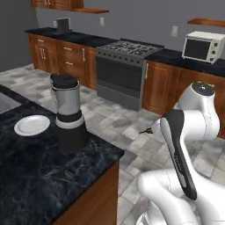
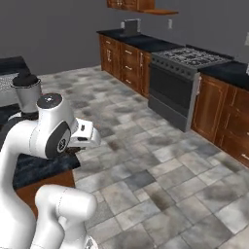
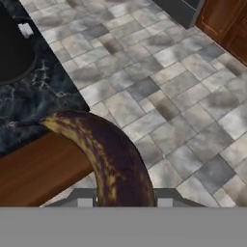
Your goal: Pick the peach and banana from the fridge and place them on the plate next to the blender to make a fruit smoothie.
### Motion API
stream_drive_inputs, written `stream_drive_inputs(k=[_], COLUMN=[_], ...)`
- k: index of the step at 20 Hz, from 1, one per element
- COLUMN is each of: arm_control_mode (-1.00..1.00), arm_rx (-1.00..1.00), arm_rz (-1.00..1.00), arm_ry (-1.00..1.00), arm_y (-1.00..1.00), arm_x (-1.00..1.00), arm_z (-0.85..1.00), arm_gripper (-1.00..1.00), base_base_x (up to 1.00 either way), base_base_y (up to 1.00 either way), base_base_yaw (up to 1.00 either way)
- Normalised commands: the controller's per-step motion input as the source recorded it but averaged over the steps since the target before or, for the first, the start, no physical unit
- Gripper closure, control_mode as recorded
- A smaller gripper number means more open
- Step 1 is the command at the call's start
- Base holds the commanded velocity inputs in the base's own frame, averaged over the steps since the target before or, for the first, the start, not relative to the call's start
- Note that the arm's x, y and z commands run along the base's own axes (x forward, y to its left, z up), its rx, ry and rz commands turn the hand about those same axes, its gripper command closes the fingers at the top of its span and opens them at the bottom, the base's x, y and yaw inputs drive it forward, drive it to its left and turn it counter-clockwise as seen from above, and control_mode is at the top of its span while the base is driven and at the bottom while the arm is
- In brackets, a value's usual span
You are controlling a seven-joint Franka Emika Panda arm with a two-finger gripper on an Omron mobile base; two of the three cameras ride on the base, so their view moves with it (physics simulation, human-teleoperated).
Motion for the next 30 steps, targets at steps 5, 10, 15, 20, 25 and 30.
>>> stream_drive_inputs(k=[5, 10, 15, 20, 25, 30], arm_control_mode=[1.0, 1.0, 1.0, 1.0, 1.0, 1.0], arm_rx=[0.0, 0.0, 0.0, 0.0, 0.0, 0.0], arm_rz=[0.0, 0.0, 0.0, 0.0, 0.0, 0.0], arm_ry=[0.0, 0.0, 0.0, 0.0, 0.0, 0.0], arm_y=[0.0, 0.0, 0.0, 0.0, 0.0, 0.0], arm_x=[0.0, 0.0, 0.0, 0.0, 0.0, 0.0], arm_z=[0.0, 0.0, 0.0, 0.0, 0.0, 0.0], arm_gripper=[1.0, 1.0, 1.0, 1.0, 1.0, 1.0], base_base_x=[0.34, 0.9, 0.96, 1.0, 1.0, 0.99], base_base_y=[-0.4, -1.0, -1.0, -0.86, -0.65, -0.42], base_base_yaw=[0.57, 0.31, 0.29, 0.33, 0.36, 0.64])
